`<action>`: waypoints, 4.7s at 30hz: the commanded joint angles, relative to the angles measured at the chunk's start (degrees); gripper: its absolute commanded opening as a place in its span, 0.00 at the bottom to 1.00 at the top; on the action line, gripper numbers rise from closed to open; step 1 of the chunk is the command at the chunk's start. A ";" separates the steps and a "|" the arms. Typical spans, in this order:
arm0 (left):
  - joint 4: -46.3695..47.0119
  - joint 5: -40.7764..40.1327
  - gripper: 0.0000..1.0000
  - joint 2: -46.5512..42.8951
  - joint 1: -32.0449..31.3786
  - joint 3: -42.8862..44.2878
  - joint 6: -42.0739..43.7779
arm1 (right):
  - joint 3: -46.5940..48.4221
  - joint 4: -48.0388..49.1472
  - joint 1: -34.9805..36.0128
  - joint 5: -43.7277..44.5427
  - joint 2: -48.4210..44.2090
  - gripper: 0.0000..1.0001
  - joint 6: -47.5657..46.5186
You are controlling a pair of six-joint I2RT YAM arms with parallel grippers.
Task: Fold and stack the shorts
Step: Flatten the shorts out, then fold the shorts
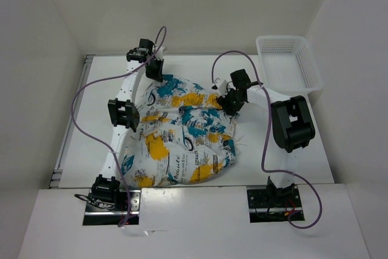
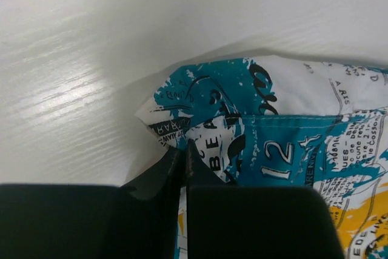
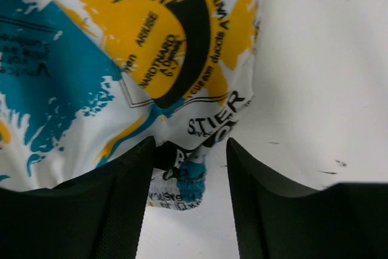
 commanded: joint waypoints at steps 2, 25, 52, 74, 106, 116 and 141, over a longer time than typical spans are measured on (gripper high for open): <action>-3.92 2.42 0.00 2.54 -0.27 1.02 0.14 | 0.35 -3.97 0.43 -4.77 0.80 0.44 -2.61; 4.80 7.52 0.00 -25.58 6.41 1.02 0.14 | 18.90 8.87 0.43 12.90 -0.86 0.00 0.28; 15.63 3.38 0.00 -105.22 5.36 -114.28 0.14 | -3.27 -19.32 7.19 2.99 -28.82 0.00 -22.65; 4.37 -1.54 0.36 -104.43 3.77 -127.22 0.14 | -16.62 -46.32 13.96 -1.51 -35.41 0.27 -36.55; 36.34 -11.99 0.58 -53.99 -1.24 -99.45 0.14 | -16.02 3.93 20.04 12.54 -9.33 0.11 -11.87; 34.16 -13.75 0.58 -39.13 4.21 -73.73 0.14 | 23.25 7.75 13.26 18.88 19.15 0.05 -0.98; 23.07 5.41 0.57 -75.78 10.01 -111.11 0.14 | 27.41 4.65 -3.43 3.68 11.96 0.60 28.67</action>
